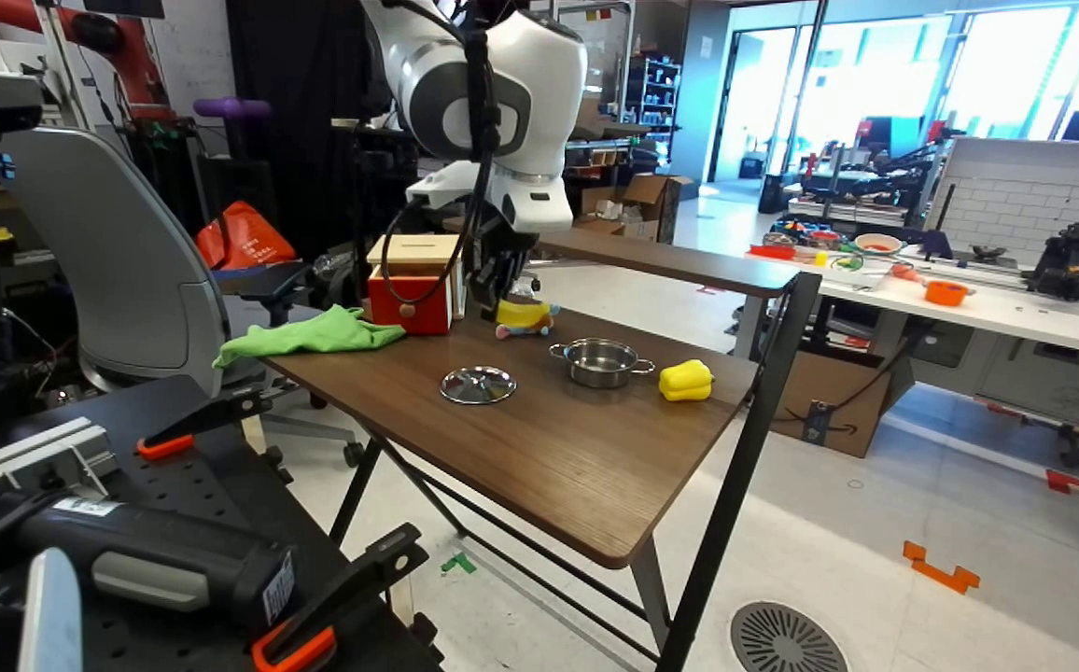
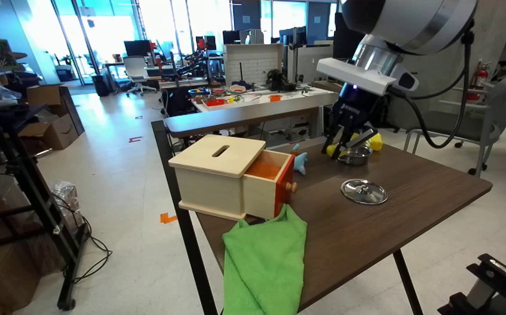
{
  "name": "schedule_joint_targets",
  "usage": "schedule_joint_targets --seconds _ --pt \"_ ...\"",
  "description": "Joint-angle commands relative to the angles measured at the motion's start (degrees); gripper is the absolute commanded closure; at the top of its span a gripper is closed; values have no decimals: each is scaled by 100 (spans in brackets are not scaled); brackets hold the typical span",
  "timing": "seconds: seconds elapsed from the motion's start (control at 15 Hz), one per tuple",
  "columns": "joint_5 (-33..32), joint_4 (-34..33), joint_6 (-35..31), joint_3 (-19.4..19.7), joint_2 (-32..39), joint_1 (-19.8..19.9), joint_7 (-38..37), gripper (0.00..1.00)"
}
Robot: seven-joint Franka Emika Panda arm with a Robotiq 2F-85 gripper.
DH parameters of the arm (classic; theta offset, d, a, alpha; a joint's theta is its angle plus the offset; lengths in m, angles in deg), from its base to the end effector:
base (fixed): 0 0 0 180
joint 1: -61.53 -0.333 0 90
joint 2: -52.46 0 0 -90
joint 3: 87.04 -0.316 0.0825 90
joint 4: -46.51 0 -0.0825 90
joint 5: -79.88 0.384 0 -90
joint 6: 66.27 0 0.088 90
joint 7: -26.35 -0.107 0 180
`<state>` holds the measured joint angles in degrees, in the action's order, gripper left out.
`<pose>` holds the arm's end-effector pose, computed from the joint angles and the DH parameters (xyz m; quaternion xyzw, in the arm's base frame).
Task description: Move the banana backward
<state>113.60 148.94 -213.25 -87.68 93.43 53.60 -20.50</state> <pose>0.6511 0.0889 0.1555 -0.8242 0.5396 0.0527 0.1633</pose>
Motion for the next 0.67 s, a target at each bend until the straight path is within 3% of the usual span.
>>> schedule_joint_targets --seconds 0.0,0.33,0.4,0.47,0.6 --pt "-394 -651 250 12 577 -15 -280 94" --pt "-746 -1183 435 25 1055 -43 -557 94" --pt "-797 -1243 452 24 1097 -50 -623 88" --pt "-834 -1302 513 28 1129 -55 -683 49" --pt "-891 -1367 596 -5 1137 -40 -723 47"
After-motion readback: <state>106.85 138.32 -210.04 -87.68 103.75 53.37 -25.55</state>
